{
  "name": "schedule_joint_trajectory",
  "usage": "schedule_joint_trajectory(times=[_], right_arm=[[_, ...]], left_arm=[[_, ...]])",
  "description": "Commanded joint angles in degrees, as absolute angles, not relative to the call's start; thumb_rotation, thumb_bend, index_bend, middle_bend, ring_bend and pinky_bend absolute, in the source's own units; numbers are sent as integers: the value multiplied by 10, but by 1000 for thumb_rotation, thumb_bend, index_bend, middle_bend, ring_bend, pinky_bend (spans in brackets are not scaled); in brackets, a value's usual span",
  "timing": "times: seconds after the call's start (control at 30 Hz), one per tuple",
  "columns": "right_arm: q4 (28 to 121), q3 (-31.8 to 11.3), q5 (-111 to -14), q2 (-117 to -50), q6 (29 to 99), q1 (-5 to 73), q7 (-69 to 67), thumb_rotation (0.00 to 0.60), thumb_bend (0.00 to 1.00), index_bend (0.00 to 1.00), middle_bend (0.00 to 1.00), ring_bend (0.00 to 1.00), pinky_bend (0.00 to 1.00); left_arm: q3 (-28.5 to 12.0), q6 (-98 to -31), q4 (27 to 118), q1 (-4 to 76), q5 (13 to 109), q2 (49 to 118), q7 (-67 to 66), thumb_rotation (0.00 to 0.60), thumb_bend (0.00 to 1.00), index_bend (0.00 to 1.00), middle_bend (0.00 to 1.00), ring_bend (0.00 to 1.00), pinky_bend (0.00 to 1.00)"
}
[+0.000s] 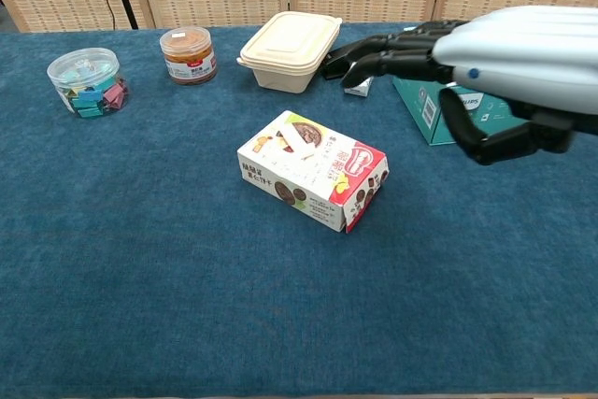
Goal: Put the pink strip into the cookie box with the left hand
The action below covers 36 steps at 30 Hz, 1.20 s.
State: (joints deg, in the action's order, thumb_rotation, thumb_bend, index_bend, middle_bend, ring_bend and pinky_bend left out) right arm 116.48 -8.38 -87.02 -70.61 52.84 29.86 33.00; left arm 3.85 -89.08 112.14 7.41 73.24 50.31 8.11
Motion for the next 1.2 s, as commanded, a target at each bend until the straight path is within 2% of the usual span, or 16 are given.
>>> schedule_joint_trajectory(times=[0.03,0.4,0.73,1.2], right_arm=[[1159,-103,-805,-761,497,341,391,600,1000,110,0,0,0],[1084,-131,-711,-866,501,421,455,600,1000,239,0,0,0],[1024,-138,-630,-892,512,462,460,600,1000,272,0,0,0],[972,-121,-592,-910,528,502,459,600,1000,300,0,0,0]], left_arm=[[33,-887,1116,67,739,499,92,600,206,0,0,0,0],[17,-861,1103,53,750,487,138,600,206,0,0,0,0],[7,-846,1096,45,761,481,158,600,206,0,0,0,0],[-3,-831,1092,36,770,478,168,600,206,0,0,0,0]])
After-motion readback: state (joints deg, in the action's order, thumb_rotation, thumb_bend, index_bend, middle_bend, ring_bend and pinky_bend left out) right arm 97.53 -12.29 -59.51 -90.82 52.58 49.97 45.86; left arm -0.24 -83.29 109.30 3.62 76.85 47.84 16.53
